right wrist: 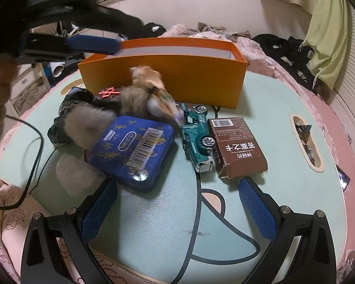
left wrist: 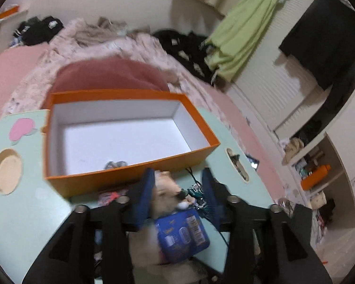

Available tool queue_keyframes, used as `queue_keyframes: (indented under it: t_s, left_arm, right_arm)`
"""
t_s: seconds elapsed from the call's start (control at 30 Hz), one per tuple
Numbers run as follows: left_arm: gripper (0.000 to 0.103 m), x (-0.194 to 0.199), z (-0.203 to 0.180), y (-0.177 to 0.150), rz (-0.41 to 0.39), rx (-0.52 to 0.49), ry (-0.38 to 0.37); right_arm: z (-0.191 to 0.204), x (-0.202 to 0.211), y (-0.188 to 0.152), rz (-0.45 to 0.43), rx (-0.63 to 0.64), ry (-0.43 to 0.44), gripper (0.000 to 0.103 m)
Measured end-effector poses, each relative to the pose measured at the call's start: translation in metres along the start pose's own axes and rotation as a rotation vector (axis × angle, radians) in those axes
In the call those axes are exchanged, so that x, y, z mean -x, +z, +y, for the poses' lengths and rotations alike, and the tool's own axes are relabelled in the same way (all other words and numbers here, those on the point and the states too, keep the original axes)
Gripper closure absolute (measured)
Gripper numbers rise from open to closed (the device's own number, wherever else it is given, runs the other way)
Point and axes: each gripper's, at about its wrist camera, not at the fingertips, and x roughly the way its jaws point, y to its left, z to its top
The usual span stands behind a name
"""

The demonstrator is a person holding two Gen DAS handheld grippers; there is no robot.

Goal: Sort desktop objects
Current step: 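Lift the figurine out and set it beside the toy car, left gripper, then move the right gripper toward the brown printed box on the table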

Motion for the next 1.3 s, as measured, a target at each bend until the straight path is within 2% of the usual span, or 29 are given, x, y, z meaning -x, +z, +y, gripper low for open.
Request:
queue_keyframes:
  t_s: [0.07, 0.1, 0.13, 0.2, 0.27, 0.4, 0.47, 0.5, 0.53, 0.57, 0.9, 1.3]
  left_arm:
    - [0.049, 0.020, 0.001, -0.012, -0.039, -0.011, 0.031]
    - [0.042, 0.028, 0.002, -0.017, -0.051, -0.022, 0.056]
    - [0.032, 0.039, 0.003, -0.026, -0.064, -0.040, 0.105]
    - [0.022, 0.053, 0.007, -0.042, -0.075, -0.064, 0.203]
    - [0.022, 0.059, 0.016, -0.064, -0.048, -0.078, 0.292]
    - [0.022, 0.042, 0.032, -0.098, 0.084, -0.042, 0.292]
    - [0.022, 0.025, 0.035, -0.110, 0.129, -0.051, 0.330]
    - [0.017, 0.019, 0.034, -0.113, 0.109, -0.088, 0.381]
    - [0.006, 0.013, 0.031, -0.117, 0.109, -0.124, 0.442]
    - [0.000, 0.007, 0.030, -0.119, 0.097, -0.136, 0.459]
    - [0.000, -0.014, 0.021, -0.139, 0.088, -0.146, 0.435]
    - [0.000, -0.013, 0.022, -0.138, 0.090, -0.148, 0.434]
  right_arm:
    - [0.000, -0.001, 0.001, -0.001, 0.001, 0.001, 0.000]
    - [0.000, 0.000, 0.000, 0.000, 0.001, 0.000, 0.000]
    - [0.000, 0.000, 0.000, 0.000, 0.001, 0.000, 0.000]
    - [0.000, -0.001, 0.000, -0.001, 0.001, 0.000, 0.000]
    - [0.000, 0.000, 0.000, -0.001, 0.001, 0.000, 0.000]
    - [0.000, -0.001, 0.000, -0.001, 0.002, 0.000, 0.000]
    - [0.000, -0.001, 0.000, -0.001, 0.003, 0.001, 0.000]
    - [0.000, -0.001, 0.000, 0.000, 0.003, 0.001, 0.000]
    - [0.000, 0.000, -0.001, -0.002, 0.006, -0.001, 0.000]
    - [0.000, -0.001, 0.000, 0.000, 0.005, -0.001, 0.000]
    - [-0.003, -0.001, 0.000, 0.001, 0.006, 0.000, 0.000]
    - [-0.003, -0.001, -0.001, 0.001, 0.008, 0.002, 0.000]
